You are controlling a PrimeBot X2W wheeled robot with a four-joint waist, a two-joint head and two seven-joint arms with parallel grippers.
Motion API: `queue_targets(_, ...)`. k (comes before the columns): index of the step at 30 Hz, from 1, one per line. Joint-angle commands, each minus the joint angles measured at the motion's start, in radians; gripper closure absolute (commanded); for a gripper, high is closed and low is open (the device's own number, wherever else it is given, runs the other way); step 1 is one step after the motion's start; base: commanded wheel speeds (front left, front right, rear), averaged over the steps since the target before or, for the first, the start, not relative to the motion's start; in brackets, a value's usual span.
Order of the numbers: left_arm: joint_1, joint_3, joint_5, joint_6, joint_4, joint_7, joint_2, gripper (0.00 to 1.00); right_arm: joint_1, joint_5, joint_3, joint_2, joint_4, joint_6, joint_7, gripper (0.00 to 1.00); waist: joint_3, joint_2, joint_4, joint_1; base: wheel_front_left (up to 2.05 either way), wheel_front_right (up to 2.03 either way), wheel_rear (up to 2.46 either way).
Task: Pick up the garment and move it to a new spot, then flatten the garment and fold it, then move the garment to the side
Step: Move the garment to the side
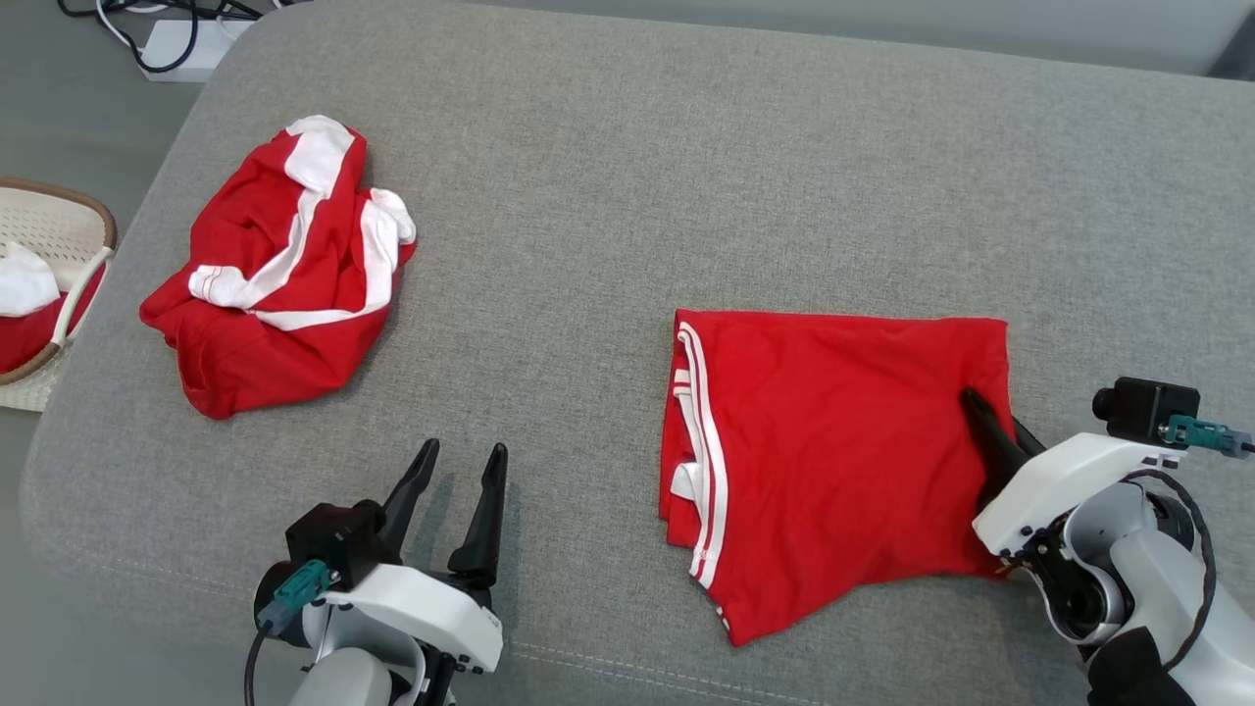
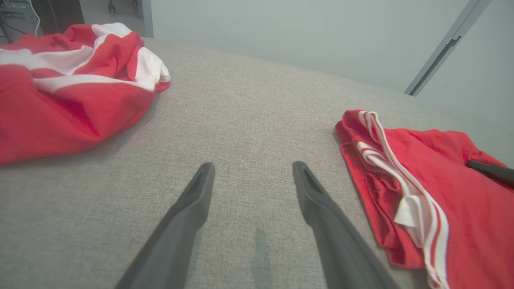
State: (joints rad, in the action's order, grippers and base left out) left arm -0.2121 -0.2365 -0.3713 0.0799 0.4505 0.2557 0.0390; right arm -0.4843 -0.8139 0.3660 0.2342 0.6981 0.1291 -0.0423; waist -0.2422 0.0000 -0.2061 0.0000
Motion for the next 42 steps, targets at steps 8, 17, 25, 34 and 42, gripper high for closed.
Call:
queue_targets(8, -0.006, 0.051, 0.021, 0.011, -0.015, 0.006, 0.011, 0.00, 0.050, -0.046, 0.014, 0.027, -0.014, 0.002, -0.079, 1.00, 0.064, 0.0000, 0.056, 0.0000, 0.00, 0.00, 0.00)
queue_targets(17, 0.018, 0.088, 0.048, 0.018, -0.010, 0.006, 0.011, 0.00, 0.126, -0.086, 0.061, 0.003, -0.027, 0.002, -0.096, 1.00, 0.140, 0.0000, 0.197, 0.0000, 0.00, 0.00, 0.00)
queue_targets(25, 0.053, 0.125, 0.087, 0.021, -0.034, 0.006, 0.011, 0.00, 0.175, -0.117, 0.092, -0.003, -0.037, 0.002, -0.119, 1.00, 0.193, 0.0000, 0.338, 0.0000, 0.00, 0.00, 0.00)
queue_targets(34, 0.076, 0.150, 0.087, 0.020, -0.058, 0.006, 0.011, 0.00, 0.185, -0.133, 0.111, 0.007, -0.038, 0.002, -0.127, 1.00, 0.194, 0.0000, 0.465, 0.0000, 0.00, 0.00, 0.00)
queue_targets(42, 0.056, 0.148, 0.098, 0.024, -0.084, 0.006, 0.011, 0.00, 0.092, -0.059, 0.155, 0.021, -0.007, 0.002, -0.144, 1.00, 0.142, 0.0000, 0.474, 0.0000, 0.00, 0.00, 0.00)
